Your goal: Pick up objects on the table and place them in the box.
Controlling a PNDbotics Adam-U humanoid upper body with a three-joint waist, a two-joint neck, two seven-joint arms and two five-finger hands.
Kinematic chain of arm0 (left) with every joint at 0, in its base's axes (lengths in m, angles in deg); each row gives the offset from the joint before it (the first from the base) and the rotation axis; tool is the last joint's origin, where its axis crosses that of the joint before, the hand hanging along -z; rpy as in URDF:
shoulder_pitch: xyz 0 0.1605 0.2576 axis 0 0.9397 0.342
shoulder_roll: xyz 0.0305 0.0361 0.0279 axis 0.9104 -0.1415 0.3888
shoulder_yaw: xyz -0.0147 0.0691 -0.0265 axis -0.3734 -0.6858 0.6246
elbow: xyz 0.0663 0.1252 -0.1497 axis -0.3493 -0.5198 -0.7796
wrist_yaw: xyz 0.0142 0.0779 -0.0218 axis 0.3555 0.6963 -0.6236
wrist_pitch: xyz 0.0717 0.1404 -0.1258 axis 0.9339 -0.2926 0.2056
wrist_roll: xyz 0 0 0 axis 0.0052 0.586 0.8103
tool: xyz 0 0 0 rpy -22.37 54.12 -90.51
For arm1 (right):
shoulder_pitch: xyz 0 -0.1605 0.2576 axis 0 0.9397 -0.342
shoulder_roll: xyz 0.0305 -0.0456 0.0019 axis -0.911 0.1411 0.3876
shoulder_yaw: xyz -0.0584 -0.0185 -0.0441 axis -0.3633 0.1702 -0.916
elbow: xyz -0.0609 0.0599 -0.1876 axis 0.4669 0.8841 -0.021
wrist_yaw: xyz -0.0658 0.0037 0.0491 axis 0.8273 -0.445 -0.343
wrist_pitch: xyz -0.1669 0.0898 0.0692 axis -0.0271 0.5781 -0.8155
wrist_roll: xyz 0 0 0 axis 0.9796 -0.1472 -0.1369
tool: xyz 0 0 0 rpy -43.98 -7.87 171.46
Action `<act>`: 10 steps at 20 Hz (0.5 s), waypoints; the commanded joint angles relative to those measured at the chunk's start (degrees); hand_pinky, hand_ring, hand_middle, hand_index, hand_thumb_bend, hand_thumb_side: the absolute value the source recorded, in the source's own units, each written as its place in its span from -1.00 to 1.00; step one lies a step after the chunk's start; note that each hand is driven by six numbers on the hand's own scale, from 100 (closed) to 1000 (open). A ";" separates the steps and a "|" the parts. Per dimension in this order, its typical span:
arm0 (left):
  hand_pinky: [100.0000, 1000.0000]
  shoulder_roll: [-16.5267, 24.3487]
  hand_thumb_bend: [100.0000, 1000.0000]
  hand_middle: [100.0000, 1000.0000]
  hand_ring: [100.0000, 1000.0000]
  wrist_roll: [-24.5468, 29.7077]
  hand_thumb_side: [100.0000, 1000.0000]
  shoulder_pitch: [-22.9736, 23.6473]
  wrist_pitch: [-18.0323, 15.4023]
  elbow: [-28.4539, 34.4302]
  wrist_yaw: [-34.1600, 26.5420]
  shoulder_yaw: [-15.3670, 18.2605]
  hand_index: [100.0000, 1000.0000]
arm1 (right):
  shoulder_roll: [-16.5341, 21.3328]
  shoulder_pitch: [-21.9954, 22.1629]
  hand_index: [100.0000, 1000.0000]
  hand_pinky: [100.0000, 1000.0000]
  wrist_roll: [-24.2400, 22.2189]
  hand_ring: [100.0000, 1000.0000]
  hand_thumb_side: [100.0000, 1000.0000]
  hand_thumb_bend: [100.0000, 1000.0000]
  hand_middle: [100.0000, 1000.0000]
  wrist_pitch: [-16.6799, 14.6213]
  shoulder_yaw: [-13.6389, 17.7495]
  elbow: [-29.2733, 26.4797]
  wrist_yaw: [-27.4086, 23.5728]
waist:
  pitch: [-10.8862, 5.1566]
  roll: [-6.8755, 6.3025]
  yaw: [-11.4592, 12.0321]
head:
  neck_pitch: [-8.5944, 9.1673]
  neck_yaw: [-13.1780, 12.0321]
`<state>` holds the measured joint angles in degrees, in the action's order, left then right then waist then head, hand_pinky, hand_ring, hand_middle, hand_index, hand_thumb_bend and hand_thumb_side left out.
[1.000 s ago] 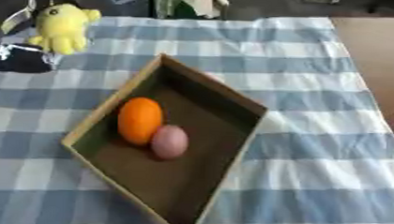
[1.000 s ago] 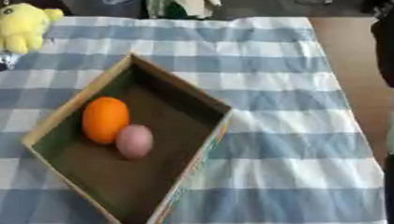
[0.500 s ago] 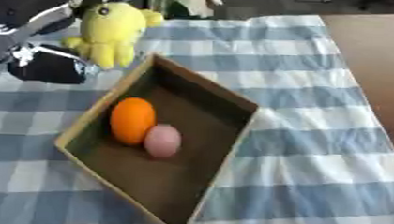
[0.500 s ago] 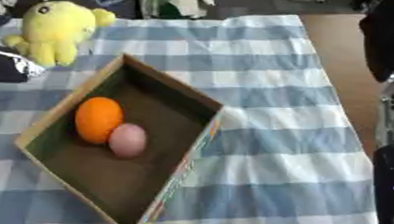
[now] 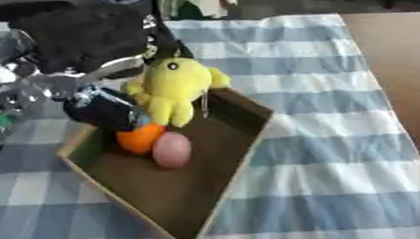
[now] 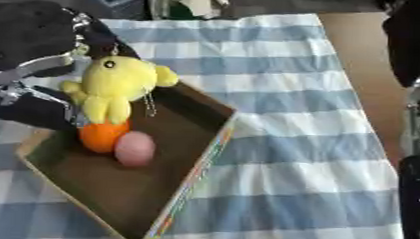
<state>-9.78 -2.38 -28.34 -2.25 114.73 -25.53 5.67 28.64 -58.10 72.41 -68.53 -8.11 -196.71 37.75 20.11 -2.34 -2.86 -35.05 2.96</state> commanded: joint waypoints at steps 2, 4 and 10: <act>-0.44 0.13 -1.00 -0.12 0.07 2.19 -0.66 -0.09 -0.54 -1.34 0.68 -1.72 0.06 | 0.99 -0.49 0.47 0.61 0.00 0.19 0.26 -1.00 -0.13 0.32 0.21 -1.20 0.15 | -1.19 0.07 -0.18 | 0.10 -0.37; -0.42 -0.16 -1.00 -0.11 0.08 3.12 -0.67 0.13 -1.09 -2.35 1.03 -2.69 0.07 | 1.00 -0.44 0.47 0.61 -0.02 0.19 0.26 -1.00 -0.13 0.37 0.24 -1.17 0.21 | -1.14 0.03 -0.22 | 0.13 -0.46; -0.34 -1.11 -1.00 -0.01 0.17 6.37 -0.68 0.53 -2.32 -4.65 1.45 -4.58 0.23 | 0.94 -0.43 0.47 0.61 0.06 0.19 0.26 -1.00 -0.13 0.47 0.27 -1.15 0.31 | -1.12 0.05 -0.31 | 0.33 -0.66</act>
<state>-11.30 3.23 -27.22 -4.35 110.07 -24.52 0.94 28.64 -58.07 72.34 -68.23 -8.12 -196.72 37.75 20.13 -2.42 -3.11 -35.04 2.51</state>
